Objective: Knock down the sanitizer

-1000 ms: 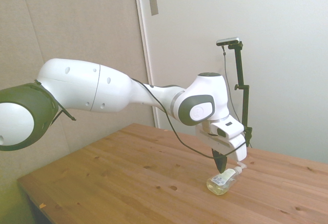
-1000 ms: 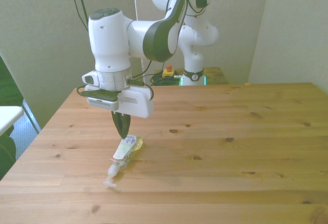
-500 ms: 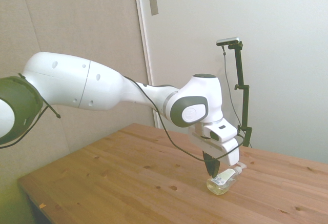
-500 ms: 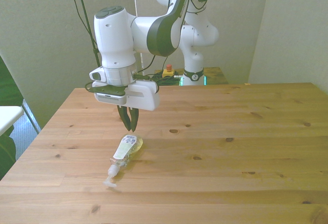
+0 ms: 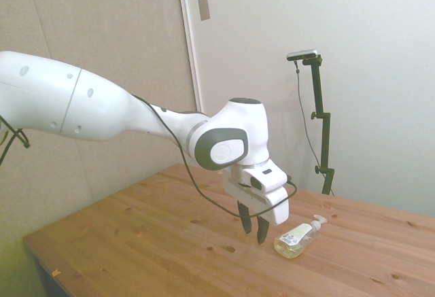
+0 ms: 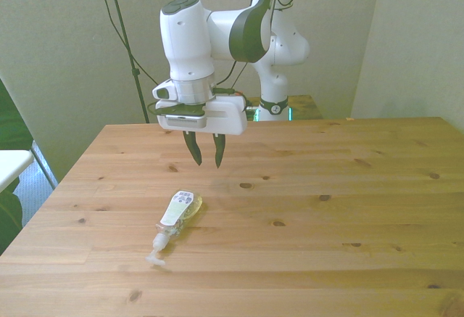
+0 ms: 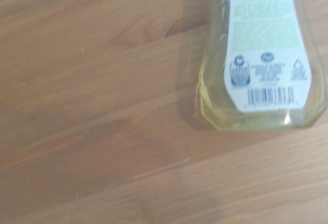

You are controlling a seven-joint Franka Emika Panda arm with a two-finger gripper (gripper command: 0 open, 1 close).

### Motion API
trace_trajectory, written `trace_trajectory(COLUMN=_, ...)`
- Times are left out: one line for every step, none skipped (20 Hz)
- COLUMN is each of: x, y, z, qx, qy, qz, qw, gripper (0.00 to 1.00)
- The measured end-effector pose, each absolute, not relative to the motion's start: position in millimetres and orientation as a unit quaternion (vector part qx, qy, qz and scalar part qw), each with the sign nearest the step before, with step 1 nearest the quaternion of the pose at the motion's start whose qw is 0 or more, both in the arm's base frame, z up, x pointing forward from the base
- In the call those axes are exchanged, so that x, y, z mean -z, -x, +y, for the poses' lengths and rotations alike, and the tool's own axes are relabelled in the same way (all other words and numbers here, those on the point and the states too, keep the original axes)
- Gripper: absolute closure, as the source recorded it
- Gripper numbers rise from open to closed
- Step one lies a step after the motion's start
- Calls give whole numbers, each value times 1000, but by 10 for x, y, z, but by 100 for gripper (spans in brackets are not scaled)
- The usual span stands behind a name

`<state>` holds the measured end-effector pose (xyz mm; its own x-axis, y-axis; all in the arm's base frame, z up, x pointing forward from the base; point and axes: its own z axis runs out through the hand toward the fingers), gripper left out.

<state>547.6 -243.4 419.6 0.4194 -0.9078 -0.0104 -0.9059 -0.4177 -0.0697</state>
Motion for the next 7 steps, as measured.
trace_trajectory(x=-4211, y=-5422, z=-2384, qx=15, qy=844, qz=535, qw=31, gripper=0)
trace_trajectory(x=-4224, y=-5369, z=-2333, qx=15, qy=847, qz=531, qw=29, gripper=0)
trace_trajectory(x=-4230, y=-5319, z=-2285, qx=15, qy=849, qz=527, qw=29, gripper=0)
trace_trajectory(x=-4232, y=-5267, z=-2239, qx=13, qy=851, qz=525, qw=30, gripper=0)
trace_trajectory(x=-4229, y=-5216, z=-2191, qx=11, qy=853, qz=521, qw=29, gripper=0)
trace_trajectory(x=-4226, y=-5162, z=-2144, qx=11, qy=855, qz=518, qw=27, gripper=0)
trace_trajectory(x=-4223, y=-5108, z=-2088, qx=12, qy=858, qz=514, qw=26, gripper=0)
